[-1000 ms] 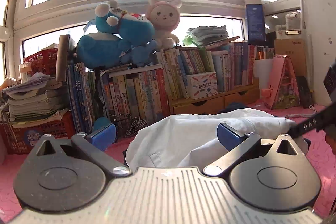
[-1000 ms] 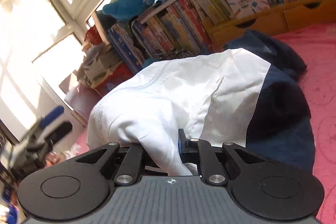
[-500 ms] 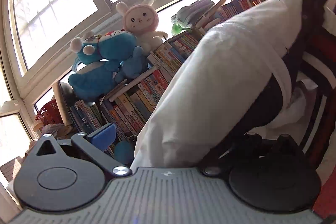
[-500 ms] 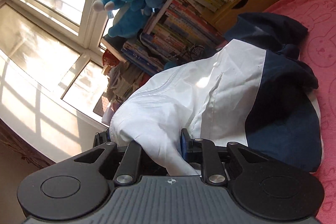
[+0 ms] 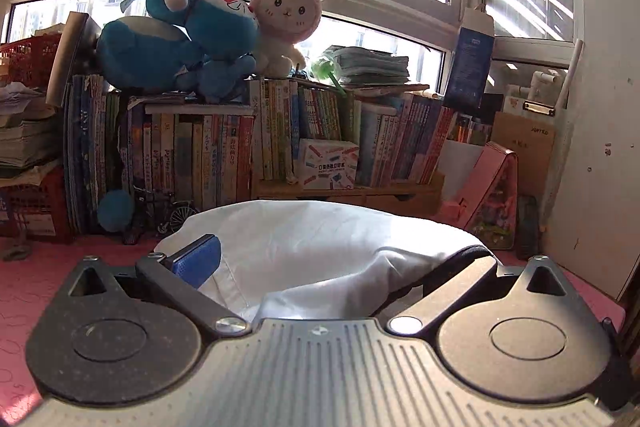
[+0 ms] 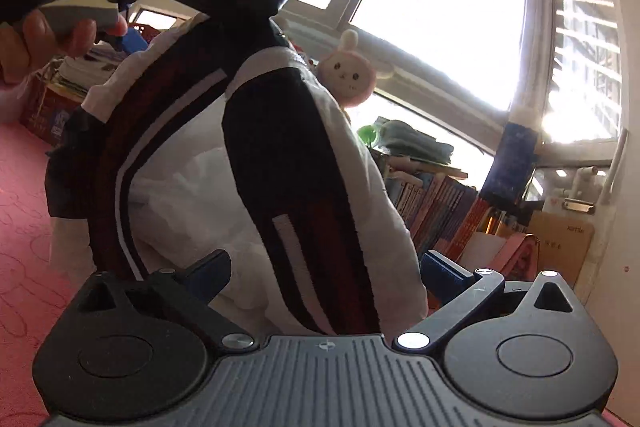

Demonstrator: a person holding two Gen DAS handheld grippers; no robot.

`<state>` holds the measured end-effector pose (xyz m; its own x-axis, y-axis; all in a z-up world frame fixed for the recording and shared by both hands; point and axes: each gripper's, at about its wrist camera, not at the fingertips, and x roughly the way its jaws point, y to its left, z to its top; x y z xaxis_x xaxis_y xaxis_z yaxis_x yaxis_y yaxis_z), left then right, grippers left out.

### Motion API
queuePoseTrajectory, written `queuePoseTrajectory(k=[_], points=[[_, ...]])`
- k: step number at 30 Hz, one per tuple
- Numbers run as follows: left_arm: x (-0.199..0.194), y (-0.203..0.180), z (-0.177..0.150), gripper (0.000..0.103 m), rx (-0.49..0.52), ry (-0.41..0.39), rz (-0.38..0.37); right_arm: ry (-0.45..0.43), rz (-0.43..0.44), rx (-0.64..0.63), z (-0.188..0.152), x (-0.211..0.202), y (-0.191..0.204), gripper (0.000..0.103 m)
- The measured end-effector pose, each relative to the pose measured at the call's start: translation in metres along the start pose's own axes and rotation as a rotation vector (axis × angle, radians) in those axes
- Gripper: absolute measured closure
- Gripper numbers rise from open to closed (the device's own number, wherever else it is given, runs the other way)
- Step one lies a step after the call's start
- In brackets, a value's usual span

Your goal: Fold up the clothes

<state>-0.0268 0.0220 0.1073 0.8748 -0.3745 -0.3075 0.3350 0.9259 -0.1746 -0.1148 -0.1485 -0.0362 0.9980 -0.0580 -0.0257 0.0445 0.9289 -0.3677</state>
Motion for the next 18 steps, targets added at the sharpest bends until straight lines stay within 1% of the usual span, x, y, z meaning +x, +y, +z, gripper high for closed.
queuePoseTrajectory(k=[1,3,6,8,10,11,12,13,16,18], points=[[-0.001,0.0,-0.001,0.0,-0.009,0.001,-0.003,-0.02,-0.042,-0.043,-0.005,-0.003,0.017,0.0],[-0.004,0.002,-0.004,0.0,-0.012,-0.003,-0.001,0.015,-0.121,-0.037,-0.005,0.013,0.015,0.0],[-0.008,0.008,-0.006,0.0,0.016,-0.029,0.056,0.071,-0.24,-0.024,-0.005,0.037,0.009,0.001],[-0.001,0.013,-0.009,0.0,0.043,-0.023,0.103,0.112,-0.257,0.042,-0.005,0.029,-0.021,0.001],[0.013,0.017,-0.016,0.0,0.062,-0.001,0.145,0.115,-0.284,0.087,-0.004,0.014,-0.05,0.0],[0.022,0.019,-0.02,0.0,0.062,0.022,0.15,0.106,-0.298,0.102,-0.005,0.002,-0.071,0.0],[0.031,0.019,-0.025,0.0,0.058,0.046,0.137,0.095,-0.309,0.106,-0.005,-0.008,-0.086,0.0],[0.04,0.02,-0.03,0.0,0.052,0.07,0.122,0.097,-0.317,0.096,-0.005,-0.011,-0.099,0.0],[0.054,0.011,-0.039,0.0,0.067,0.094,0.138,0.122,-0.32,0.103,-0.005,-0.009,-0.134,0.0],[0.061,0.007,-0.043,0.0,0.084,0.104,0.142,0.157,-0.296,0.202,-0.005,0.002,-0.161,0.0]])
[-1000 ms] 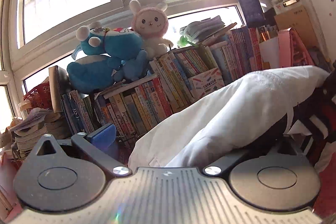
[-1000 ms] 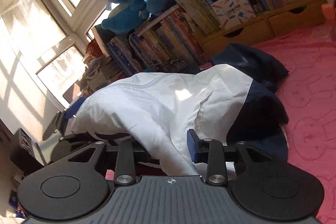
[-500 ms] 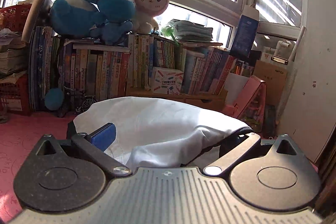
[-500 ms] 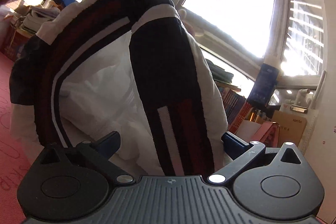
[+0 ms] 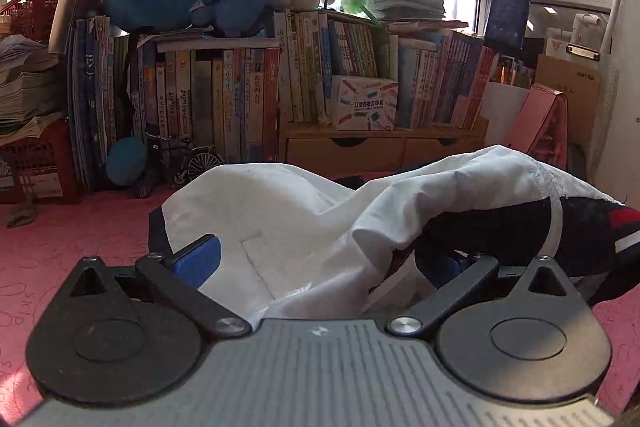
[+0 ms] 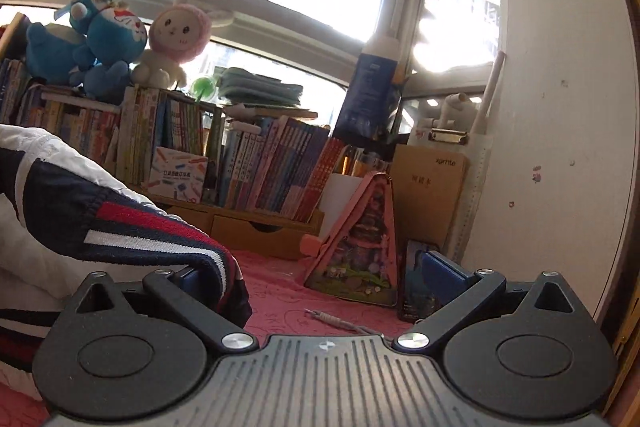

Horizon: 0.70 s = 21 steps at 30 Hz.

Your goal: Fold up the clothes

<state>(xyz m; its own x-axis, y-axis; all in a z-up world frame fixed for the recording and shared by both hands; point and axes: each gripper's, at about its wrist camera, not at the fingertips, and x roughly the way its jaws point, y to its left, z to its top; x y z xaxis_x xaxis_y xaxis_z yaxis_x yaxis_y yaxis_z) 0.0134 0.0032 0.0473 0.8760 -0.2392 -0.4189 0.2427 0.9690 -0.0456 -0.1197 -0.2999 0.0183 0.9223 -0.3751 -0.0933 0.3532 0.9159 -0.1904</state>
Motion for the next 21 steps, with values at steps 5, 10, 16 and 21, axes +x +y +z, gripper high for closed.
queuePoseTrajectory(k=[5,10,16,21], points=[[-0.006,-0.005,-0.001,0.0,0.109,0.006,0.044,0.252,0.226,0.421,0.002,0.067,-0.053,0.0],[-0.012,0.006,0.001,0.0,0.141,0.012,0.08,0.375,0.228,0.271,-0.022,0.095,-0.031,0.0],[0.011,0.031,0.002,0.0,0.059,0.095,0.067,0.225,0.423,-0.023,-0.028,0.024,-0.011,0.005],[0.015,0.052,-0.005,0.0,-0.063,0.129,-0.058,0.098,0.945,0.095,-0.013,-0.033,-0.026,0.006]])
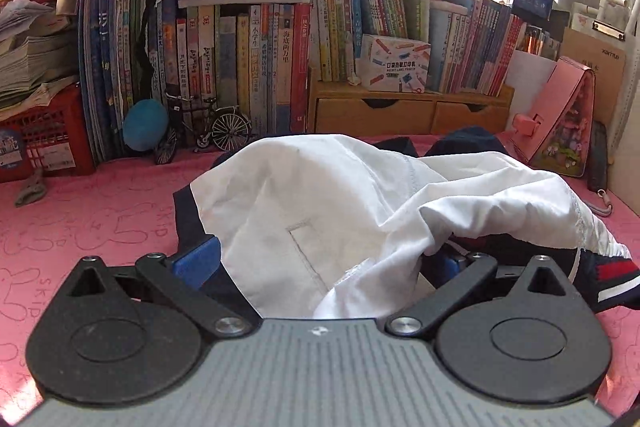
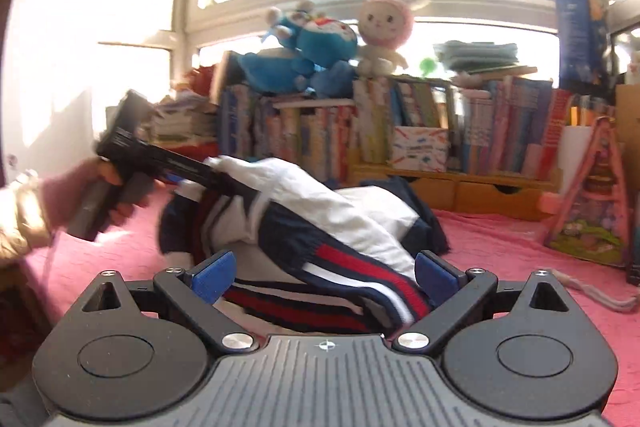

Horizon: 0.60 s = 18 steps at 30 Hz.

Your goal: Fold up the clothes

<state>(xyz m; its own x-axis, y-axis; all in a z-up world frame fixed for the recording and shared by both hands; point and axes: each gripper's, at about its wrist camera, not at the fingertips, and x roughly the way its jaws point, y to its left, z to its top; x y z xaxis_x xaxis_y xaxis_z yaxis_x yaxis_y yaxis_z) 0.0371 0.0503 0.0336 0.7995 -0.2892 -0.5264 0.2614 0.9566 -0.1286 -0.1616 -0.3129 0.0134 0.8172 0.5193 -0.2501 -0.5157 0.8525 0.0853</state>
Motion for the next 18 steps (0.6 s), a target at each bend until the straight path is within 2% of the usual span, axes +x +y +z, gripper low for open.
queuePoseTrajectory(k=[1,2,3,5,6,7,10,12,15,16,18], points=[[-0.004,0.003,-0.002,0.0,-0.012,-0.005,-0.04,-0.009,0.13,0.049,0.002,0.001,0.004,0.006],[-0.008,0.006,-0.003,0.0,-0.024,-0.01,-0.08,0.01,0.208,0.073,0.004,0.011,0.011,0.006],[-0.012,0.008,-0.004,0.0,-0.029,-0.014,-0.097,0.045,0.24,0.06,0.004,0.029,0.022,0.006],[-0.02,0.009,-0.007,0.0,-0.023,-0.025,-0.091,0.123,0.227,-0.036,0.003,0.074,0.047,0.017],[-0.025,0.009,-0.009,0.0,-0.018,-0.029,-0.087,0.162,0.221,-0.087,0.001,0.097,0.06,0.033],[-0.029,0.01,-0.01,0.0,-0.013,-0.033,-0.082,0.193,0.251,-0.11,0.0,0.121,0.067,0.038],[-0.039,0.014,-0.014,0.0,-0.034,-0.046,-0.083,0.277,0.34,-0.179,-0.003,0.192,0.087,0.038],[-0.048,0.018,-0.018,0.0,-0.047,-0.067,-0.078,0.29,0.332,-0.248,0.003,0.226,0.1,0.035],[-0.063,0.028,-0.025,0.0,-0.069,-0.103,-0.085,0.307,0.333,-0.312,0.013,0.263,0.102,0.014],[-0.068,0.034,-0.029,0.0,-0.076,-0.114,-0.089,0.336,0.362,-0.292,0.014,0.272,0.1,0.01],[-0.069,0.044,-0.035,0.0,-0.086,-0.117,-0.055,0.402,0.416,-0.234,0.012,0.288,0.096,0.01]])
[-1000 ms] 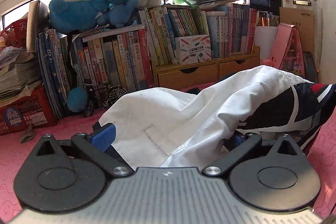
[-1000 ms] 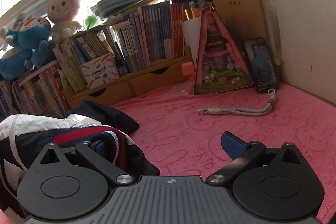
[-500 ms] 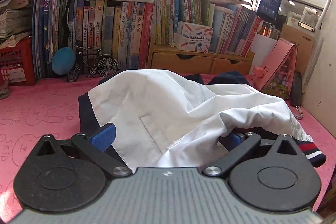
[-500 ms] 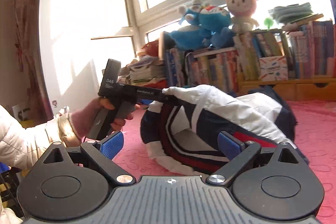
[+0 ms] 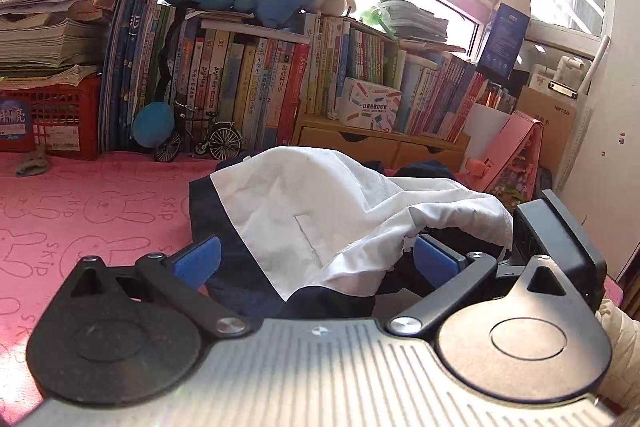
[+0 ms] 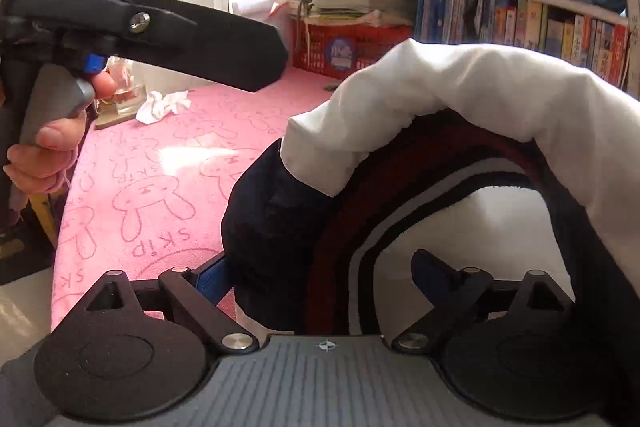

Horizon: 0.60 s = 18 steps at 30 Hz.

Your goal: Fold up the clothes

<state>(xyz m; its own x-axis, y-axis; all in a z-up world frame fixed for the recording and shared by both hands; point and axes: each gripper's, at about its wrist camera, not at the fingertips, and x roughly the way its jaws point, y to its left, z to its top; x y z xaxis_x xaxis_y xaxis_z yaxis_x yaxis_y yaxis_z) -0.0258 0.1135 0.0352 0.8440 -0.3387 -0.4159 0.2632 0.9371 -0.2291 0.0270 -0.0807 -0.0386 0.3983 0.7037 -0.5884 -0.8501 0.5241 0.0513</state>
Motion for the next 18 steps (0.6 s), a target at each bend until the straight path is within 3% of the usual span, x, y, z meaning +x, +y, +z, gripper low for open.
queuePoseTrajectory(k=[4,7,11,14,18], points=[[0.028,0.025,-0.011,0.0,-0.039,0.108,0.232,0.044,0.137,0.045,-0.015,-0.002,0.011,0.013],[0.056,0.027,-0.027,0.0,0.058,0.199,0.349,0.035,0.22,0.017,-0.028,-0.021,0.035,0.013],[0.079,0.018,-0.046,0.0,0.196,0.283,0.354,0.024,0.257,-0.088,-0.045,-0.055,0.082,0.013],[0.081,0.016,-0.047,0.0,0.199,0.271,0.345,0.029,0.241,-0.154,-0.058,-0.071,0.116,0.012],[0.082,0.022,-0.049,0.0,0.133,0.275,0.333,-0.006,0.406,-0.158,-0.068,-0.094,0.149,0.014]])
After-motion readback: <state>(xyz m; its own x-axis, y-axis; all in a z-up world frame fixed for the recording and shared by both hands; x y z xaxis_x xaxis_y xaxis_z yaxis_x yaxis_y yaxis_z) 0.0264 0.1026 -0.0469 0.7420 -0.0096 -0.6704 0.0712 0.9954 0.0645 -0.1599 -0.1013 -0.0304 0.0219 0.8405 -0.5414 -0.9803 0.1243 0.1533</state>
